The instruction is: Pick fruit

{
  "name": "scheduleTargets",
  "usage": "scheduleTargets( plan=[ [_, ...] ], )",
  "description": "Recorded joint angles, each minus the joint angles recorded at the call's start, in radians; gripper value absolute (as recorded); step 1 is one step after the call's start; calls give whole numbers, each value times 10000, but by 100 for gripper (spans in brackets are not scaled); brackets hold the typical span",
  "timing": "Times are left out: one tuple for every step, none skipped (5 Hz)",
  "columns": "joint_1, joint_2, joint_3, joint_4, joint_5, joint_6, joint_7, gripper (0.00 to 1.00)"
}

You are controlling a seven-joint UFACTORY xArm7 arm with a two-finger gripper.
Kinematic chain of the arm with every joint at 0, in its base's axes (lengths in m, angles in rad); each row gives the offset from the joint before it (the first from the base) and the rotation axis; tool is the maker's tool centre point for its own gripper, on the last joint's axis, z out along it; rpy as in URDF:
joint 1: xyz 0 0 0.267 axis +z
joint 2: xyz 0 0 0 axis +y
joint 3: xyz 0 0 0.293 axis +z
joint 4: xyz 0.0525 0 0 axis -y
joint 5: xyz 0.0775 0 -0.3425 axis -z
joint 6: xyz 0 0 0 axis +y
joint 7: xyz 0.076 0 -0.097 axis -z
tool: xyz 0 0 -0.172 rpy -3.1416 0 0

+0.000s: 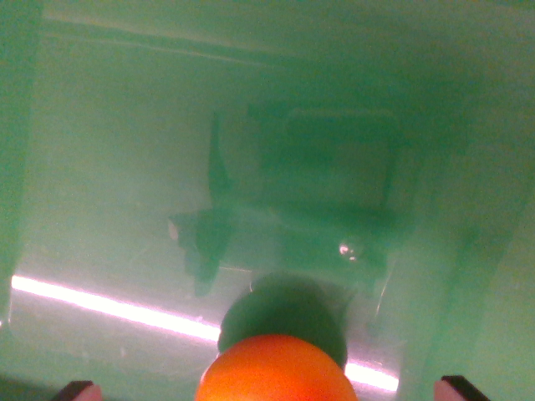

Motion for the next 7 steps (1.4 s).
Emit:
scheduleTargets(
  plan=[
    [6,9,-5,-300,-7,-285,-51,0],
    [6,9,-5,-300,-7,-285,-51,0],
    [11,17,-10,-575,-13,-545,-97,0],
    [11,17,-10,-575,-13,-545,-97,0],
    [15,24,-14,-807,-18,-766,-137,0],
    [15,24,-14,-807,-18,-766,-137,0],
    [18,29,-17,-989,-22,-938,-167,0]
  ],
)
